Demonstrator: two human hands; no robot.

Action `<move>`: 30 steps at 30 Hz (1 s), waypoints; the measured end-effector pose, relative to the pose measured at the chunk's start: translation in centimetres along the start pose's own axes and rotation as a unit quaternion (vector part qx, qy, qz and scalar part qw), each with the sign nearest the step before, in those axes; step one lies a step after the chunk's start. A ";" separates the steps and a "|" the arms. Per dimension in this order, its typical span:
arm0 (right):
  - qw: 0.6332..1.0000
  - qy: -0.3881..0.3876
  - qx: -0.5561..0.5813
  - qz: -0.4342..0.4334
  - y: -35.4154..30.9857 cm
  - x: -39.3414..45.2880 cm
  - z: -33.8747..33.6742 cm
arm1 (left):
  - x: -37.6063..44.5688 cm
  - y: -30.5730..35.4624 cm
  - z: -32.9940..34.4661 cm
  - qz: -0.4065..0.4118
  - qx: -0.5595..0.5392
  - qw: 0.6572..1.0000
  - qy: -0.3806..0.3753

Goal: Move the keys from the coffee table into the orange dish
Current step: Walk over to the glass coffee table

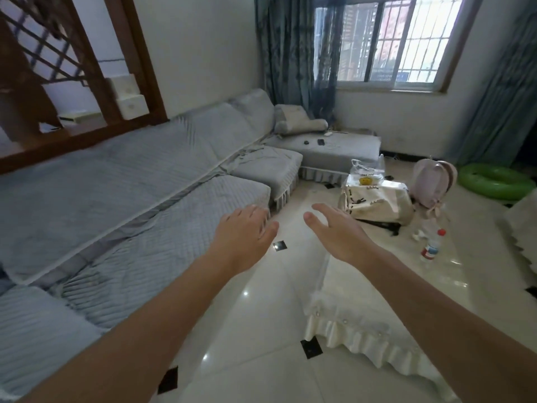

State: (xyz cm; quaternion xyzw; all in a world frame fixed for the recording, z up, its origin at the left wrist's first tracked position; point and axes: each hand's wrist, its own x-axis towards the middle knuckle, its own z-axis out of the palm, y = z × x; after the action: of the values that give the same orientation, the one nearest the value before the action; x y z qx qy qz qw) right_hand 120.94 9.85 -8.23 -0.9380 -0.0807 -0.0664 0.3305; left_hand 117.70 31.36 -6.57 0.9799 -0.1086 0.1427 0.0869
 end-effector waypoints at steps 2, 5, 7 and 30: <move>1.000 0.001 0.012 0.000 0.5 3.4 0.4 | 3.0 -0.8 -0.1 -0.008 0.007 1.000 -0.001; 0.999 -0.014 0.044 0.003 1.0 8.1 0.6 | 7.4 -1.4 0.2 -0.017 0.013 1.000 0.005; 0.998 -0.015 0.052 -0.014 1.5 10.8 0.4 | 9.9 -1.5 0.7 -0.015 0.015 1.000 0.015; 0.981 0.090 -0.082 0.152 18.9 29.2 -6.9 | 42.4 4.3 15.7 0.223 -0.075 0.971 -0.031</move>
State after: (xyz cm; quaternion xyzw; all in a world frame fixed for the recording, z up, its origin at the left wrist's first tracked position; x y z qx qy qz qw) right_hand 152.71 -5.89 -9.17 -0.9535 0.0990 -0.1056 0.2643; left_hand 160.40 16.06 -8.13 0.9256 -0.3377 0.1196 0.1224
